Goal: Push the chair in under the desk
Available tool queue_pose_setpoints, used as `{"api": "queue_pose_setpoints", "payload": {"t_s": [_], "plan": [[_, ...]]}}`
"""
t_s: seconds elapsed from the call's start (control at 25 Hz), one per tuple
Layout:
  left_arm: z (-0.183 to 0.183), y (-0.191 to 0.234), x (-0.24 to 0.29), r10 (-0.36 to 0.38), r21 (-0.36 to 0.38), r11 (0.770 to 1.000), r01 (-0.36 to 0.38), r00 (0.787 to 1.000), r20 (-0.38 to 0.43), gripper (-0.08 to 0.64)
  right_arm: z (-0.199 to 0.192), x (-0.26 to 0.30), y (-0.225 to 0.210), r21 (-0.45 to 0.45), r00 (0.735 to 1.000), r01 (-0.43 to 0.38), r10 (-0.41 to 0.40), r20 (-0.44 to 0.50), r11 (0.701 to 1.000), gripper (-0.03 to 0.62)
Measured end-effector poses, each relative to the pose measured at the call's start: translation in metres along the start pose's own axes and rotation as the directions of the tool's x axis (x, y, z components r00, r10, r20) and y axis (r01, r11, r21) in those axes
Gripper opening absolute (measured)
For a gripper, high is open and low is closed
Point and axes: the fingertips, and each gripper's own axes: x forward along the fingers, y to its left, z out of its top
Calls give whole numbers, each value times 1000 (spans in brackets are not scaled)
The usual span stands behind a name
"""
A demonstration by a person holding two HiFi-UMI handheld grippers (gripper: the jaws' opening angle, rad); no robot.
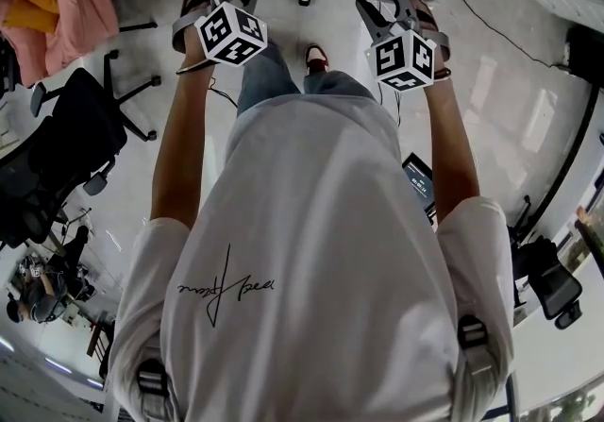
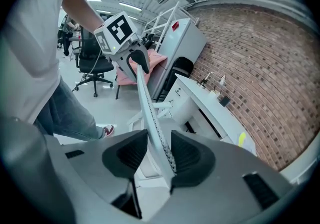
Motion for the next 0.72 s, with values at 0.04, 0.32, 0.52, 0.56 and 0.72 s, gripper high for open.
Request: {"api": "queue_pose_setpoints", "payload": {"t_s": [0.04,0.32,0.52,0.56,0.72], "plan": [[2,4,3,0,2,1000,0,1000,1,215,0,2,-5,0,1000,6,-6,2,1000,166],[16,34,31,-9,7,1000,9,1000,4,215,-1,25,-39,2,999,47,-47,13,999,173],[34,56,48,-10,11,1000,10,1000,1,216,-3,36,-70,7,998,59,-59,19,998,178],[38,58,50,-11,12,1000,10,1000,3,216,-4,36,-75,7,998,59,-59,21,998,181],[38,60,52,8,12,1000,-9,1000,21,218,-3,37,-78,-9,996,78,-78,38,997,181]]}}
